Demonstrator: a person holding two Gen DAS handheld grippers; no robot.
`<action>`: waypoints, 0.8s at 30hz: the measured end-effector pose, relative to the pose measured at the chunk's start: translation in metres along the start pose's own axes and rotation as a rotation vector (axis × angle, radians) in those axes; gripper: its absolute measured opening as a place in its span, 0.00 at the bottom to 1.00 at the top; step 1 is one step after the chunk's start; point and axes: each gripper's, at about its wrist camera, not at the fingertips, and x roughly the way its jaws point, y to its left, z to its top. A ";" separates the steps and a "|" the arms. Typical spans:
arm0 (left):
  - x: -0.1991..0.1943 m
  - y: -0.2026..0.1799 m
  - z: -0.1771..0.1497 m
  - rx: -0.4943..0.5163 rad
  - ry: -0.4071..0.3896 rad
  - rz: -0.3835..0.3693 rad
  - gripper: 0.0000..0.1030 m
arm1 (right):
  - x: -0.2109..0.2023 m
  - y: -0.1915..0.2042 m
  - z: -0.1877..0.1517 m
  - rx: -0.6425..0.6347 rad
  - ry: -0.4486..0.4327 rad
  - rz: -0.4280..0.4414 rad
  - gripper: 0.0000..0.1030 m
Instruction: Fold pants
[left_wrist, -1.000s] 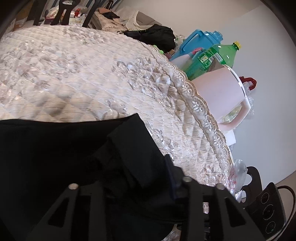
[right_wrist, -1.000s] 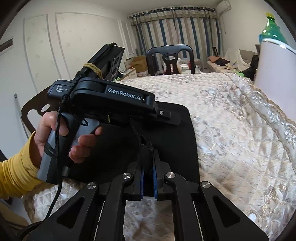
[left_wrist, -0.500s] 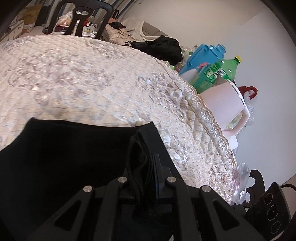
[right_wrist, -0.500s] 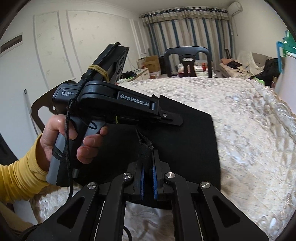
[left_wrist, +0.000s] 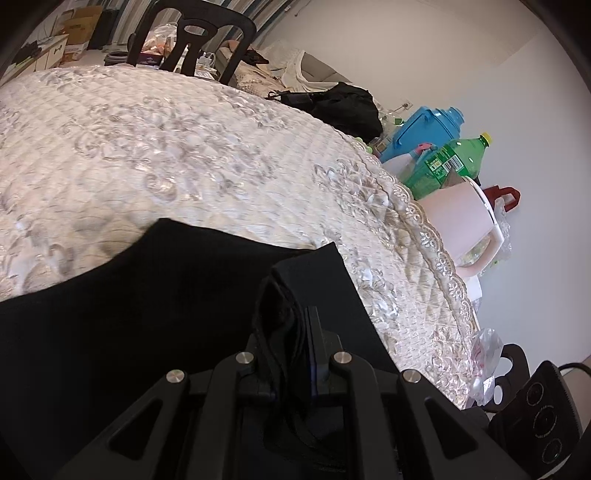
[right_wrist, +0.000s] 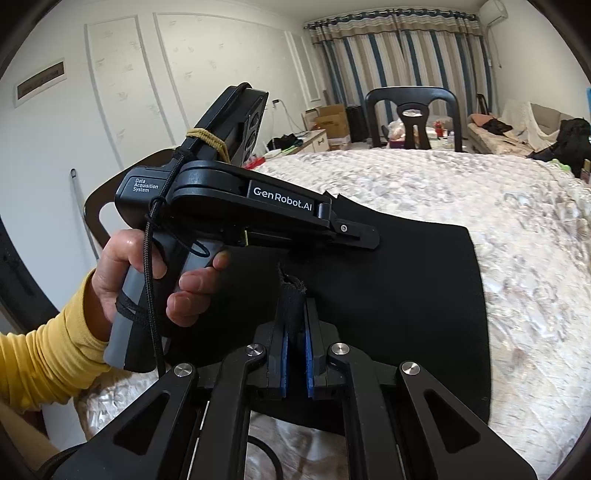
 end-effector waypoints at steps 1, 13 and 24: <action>-0.001 0.002 -0.001 0.003 -0.001 0.011 0.12 | 0.002 0.001 0.000 0.001 0.001 0.006 0.06; -0.016 0.024 -0.007 -0.040 -0.018 0.042 0.12 | 0.024 0.012 0.006 -0.004 0.023 0.062 0.06; -0.031 0.034 -0.009 -0.059 -0.047 0.052 0.12 | 0.039 0.020 0.011 -0.006 0.035 0.108 0.06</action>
